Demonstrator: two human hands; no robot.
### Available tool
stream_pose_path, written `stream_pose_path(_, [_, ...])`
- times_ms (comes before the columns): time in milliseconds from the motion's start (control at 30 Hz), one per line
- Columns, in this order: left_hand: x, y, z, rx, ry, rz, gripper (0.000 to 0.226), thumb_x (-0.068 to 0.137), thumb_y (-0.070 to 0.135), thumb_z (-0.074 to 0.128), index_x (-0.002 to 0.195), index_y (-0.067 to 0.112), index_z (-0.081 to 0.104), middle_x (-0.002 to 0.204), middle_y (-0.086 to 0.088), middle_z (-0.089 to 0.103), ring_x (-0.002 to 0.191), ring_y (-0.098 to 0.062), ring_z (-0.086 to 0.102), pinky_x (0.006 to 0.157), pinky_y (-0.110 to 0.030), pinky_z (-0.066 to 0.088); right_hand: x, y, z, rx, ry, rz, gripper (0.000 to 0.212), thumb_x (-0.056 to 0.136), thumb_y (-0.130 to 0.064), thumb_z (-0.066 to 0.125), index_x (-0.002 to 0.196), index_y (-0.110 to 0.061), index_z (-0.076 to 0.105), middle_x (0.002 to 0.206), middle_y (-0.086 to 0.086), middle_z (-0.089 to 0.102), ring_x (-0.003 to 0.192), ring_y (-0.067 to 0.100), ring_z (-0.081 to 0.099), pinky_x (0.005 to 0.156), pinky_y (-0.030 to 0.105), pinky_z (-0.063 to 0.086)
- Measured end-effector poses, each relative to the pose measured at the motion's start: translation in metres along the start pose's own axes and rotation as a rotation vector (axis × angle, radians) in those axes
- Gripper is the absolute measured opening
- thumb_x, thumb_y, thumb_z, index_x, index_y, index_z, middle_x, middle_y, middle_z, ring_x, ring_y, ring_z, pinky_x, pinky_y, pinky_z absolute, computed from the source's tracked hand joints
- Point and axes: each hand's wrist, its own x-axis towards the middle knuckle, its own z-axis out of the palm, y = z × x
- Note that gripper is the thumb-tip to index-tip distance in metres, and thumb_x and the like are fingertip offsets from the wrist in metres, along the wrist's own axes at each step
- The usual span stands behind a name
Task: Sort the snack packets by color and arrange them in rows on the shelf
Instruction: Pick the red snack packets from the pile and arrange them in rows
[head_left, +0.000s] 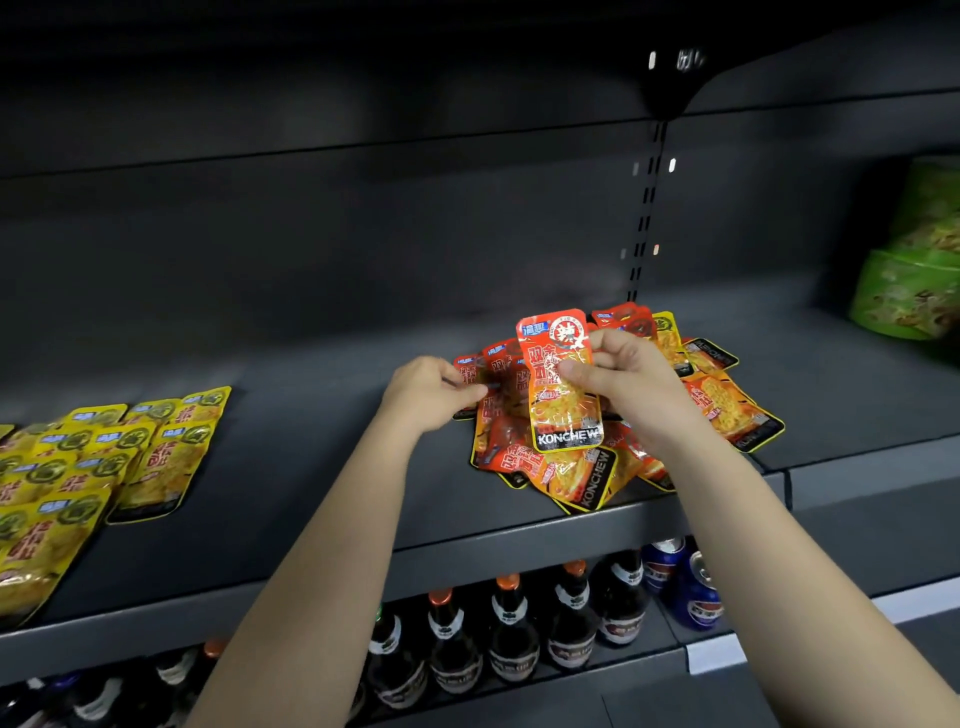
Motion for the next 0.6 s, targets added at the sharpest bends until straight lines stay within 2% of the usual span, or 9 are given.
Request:
stream_pose_path(67, [0.007, 0.005, 0.007, 0.020, -0.059, -0.037, 0.038, 0.076, 0.049, 0.075, 0.081, 0.012, 0.070, 0.084, -0.002, 0.069, 0.081, -0.017, 0.063, 0.074, -0.030, 0.052, -0.001, 0.000, -0.003, -0.002, 0.006, 0.003, 0.013, 0.088, -0.001, 0.065, 0.083, -0.012, 0.060, 0.060, -0.012, 0.067, 0.062, 0.002, 0.066, 0.059, 0.015, 0.050])
stream_pose_path(167, [0.012, 0.009, 0.016, 0.014, -0.140, -0.117, 0.047, 0.069, 0.055, 0.078, 0.084, 0.012, 0.068, 0.078, -0.004, 0.063, 0.070, -0.014, 0.059, 0.057, -0.024, 0.050, 0.001, 0.001, -0.010, -0.038, 0.017, 0.001, 0.014, 0.087, -0.003, 0.067, 0.082, -0.014, 0.061, 0.065, -0.010, 0.069, 0.066, 0.005, 0.067, 0.065, 0.018, 0.052])
stream_pose_path(233, [0.014, 0.009, 0.017, 0.005, -0.152, -0.139, 0.050, 0.065, 0.053, 0.082, 0.086, 0.010, 0.069, 0.083, -0.004, 0.065, 0.073, -0.013, 0.060, 0.058, -0.024, 0.052, 0.001, 0.002, -0.013, -0.046, 0.021, 0.006, 0.014, 0.087, -0.003, 0.068, 0.082, -0.014, 0.061, 0.065, -0.010, 0.068, 0.066, 0.005, 0.066, 0.067, 0.018, 0.051])
stream_pose_path(333, [0.017, 0.009, 0.017, -0.084, -0.200, -0.176, 0.047, 0.061, 0.044, 0.088, 0.084, 0.013, 0.060, 0.085, -0.003, 0.059, 0.075, -0.015, 0.053, 0.062, -0.026, 0.047, 0.002, 0.002, -0.014, -0.040, 0.031, 0.006, 0.023, 0.087, 0.000, 0.066, 0.076, -0.018, 0.056, 0.054, -0.016, 0.061, 0.056, -0.003, 0.061, 0.059, 0.010, 0.047])
stream_pose_path(433, [0.017, 0.009, 0.017, -0.174, -0.212, -0.185, 0.043, 0.063, 0.033, 0.089, 0.079, 0.012, 0.055, 0.080, -0.003, 0.059, 0.069, -0.015, 0.051, 0.057, -0.022, 0.042, 0.004, 0.003, -0.015, -0.053, 0.022, 0.005, 0.022, 0.087, -0.002, 0.068, 0.077, -0.019, 0.058, 0.058, -0.016, 0.064, 0.061, -0.002, 0.063, 0.061, 0.011, 0.047])
stream_pose_path(533, [0.013, 0.010, 0.014, -0.296, -0.243, -0.169, 0.033, 0.069, 0.017, 0.086, 0.082, 0.010, 0.056, 0.079, -0.003, 0.067, 0.068, -0.014, 0.062, 0.062, -0.026, 0.052, 0.006, 0.003, -0.013, -0.066, -0.001, 0.012, 0.015, 0.086, -0.006, 0.069, 0.081, -0.018, 0.061, 0.065, -0.012, 0.068, 0.068, 0.004, 0.067, 0.065, 0.015, 0.050])
stream_pose_path(600, [0.012, 0.008, 0.010, -0.316, -0.196, -0.140, 0.034, 0.068, 0.013, 0.086, 0.084, 0.011, 0.056, 0.082, -0.006, 0.068, 0.069, -0.017, 0.065, 0.062, -0.027, 0.053, 0.008, 0.001, -0.011, -0.087, -0.002, -0.002, 0.014, 0.086, -0.008, 0.070, 0.081, -0.017, 0.061, 0.063, -0.014, 0.067, 0.066, 0.002, 0.066, 0.066, 0.014, 0.049])
